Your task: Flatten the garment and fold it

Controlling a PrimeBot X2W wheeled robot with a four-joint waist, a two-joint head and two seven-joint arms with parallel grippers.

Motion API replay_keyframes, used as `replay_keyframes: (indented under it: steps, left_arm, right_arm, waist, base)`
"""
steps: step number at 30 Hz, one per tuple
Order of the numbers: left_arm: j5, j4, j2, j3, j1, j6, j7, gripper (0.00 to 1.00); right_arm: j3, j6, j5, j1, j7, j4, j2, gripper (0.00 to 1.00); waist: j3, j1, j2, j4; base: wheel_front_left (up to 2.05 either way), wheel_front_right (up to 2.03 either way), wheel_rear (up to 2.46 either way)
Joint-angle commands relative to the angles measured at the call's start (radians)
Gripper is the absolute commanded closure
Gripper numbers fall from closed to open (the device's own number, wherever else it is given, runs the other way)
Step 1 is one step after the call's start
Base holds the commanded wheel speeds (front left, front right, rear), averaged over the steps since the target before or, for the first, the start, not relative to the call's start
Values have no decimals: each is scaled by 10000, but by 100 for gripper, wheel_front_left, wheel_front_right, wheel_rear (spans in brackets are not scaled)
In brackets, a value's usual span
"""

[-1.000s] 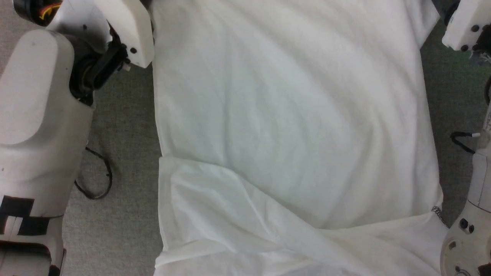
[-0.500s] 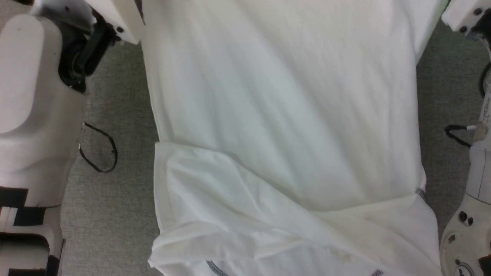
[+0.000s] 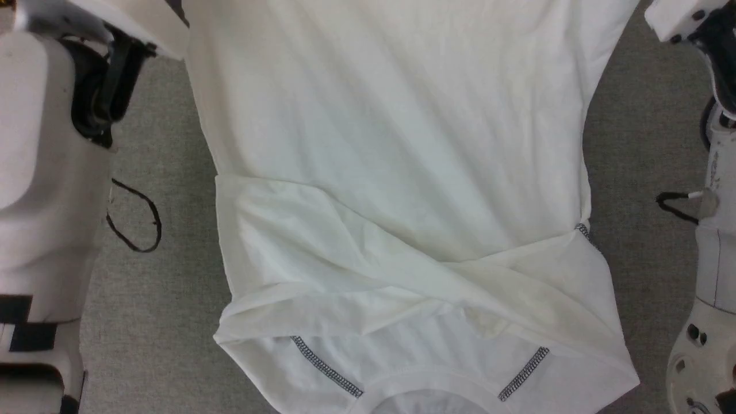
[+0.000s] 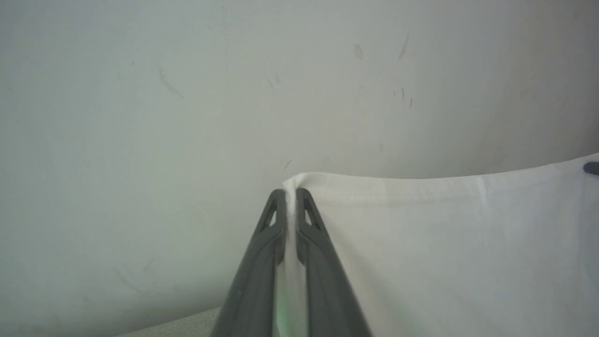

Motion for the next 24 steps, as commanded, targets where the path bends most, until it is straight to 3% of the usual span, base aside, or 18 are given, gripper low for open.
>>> replay_keyframes:
  steps: [1, 9, 16, 24]
  left_arm:
    - [99, -155, 119, -31, 322, -22, -191, 100]
    - [287, -1867, 675, -334, 2698, 34, -1081, 100]
    - [261, -4142, 1094, -391, 5439, 662, -1278, 100]
    - [215, -6043, 1453, -585, 8518, 1470, -1297, 100]
  right_arm:
    - [113, -7, 214, 272, -103, -111, -134, 100]
    - [587, -7, 1714, 2387, -135, -1414, -666, 100]
    - [139, -7, 2855, 4876, 147, -3317, -762, 100]
    - [-624, -7, 3780, 8046, 354, -5041, -363, 100]
  waist:
    - [-421, 0, 0, 44]
    - [-1546, 0, 0, 111]
    - [-2357, 0, 0, 202]
    - [-2997, 0, 0, 256]
  base:
    - [0, 0, 0]
    - [0, 0, 0]
    - [0, 0, 0]
    - [0, 0, 0]
